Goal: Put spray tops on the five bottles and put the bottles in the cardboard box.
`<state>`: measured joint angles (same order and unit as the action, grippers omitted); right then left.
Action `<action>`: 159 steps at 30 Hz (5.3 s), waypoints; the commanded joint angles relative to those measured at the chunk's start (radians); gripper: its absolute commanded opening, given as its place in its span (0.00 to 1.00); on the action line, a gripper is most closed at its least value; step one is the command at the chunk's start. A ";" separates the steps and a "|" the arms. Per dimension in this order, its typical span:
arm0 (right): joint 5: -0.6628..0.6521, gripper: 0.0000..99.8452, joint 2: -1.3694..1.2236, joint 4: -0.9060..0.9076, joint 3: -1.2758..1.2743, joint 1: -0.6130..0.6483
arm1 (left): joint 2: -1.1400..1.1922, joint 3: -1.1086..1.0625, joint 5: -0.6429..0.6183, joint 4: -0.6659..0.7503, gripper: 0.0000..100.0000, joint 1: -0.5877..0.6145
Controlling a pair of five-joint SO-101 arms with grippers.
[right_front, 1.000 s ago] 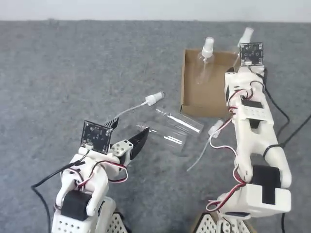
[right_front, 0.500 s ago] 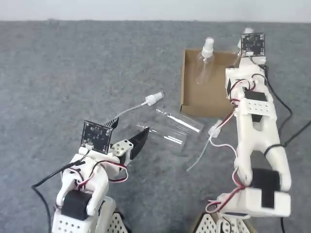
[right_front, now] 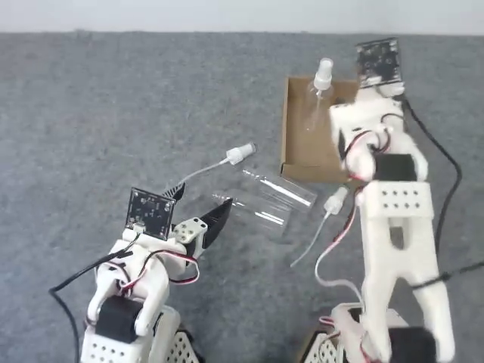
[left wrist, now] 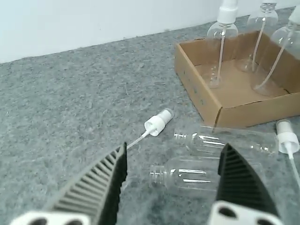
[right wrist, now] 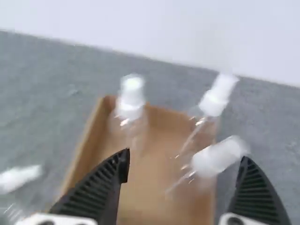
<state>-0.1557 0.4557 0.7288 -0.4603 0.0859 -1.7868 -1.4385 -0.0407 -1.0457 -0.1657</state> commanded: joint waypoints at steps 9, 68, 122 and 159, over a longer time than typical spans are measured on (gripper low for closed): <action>-0.066 0.30 0.090 0.427 -0.046 0.469 | -0.002 0.074 -0.011 0.009 0.20 0.304; -0.107 0.01 -0.524 0.877 0.672 0.338 | 0.002 0.068 0.018 0.009 0.21 0.282; -0.644 0.01 -0.326 0.213 -0.157 -0.800 | 2.789 2.385 0.508 -0.408 0.17 -0.025; -0.427 0.12 -0.489 0.162 0.020 -0.693 | 1.427 1.018 0.279 -0.296 0.01 0.041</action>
<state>-0.5992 0.0138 0.8976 -0.5370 -0.6306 0.0146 -0.0130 0.2447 -1.4830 -0.1550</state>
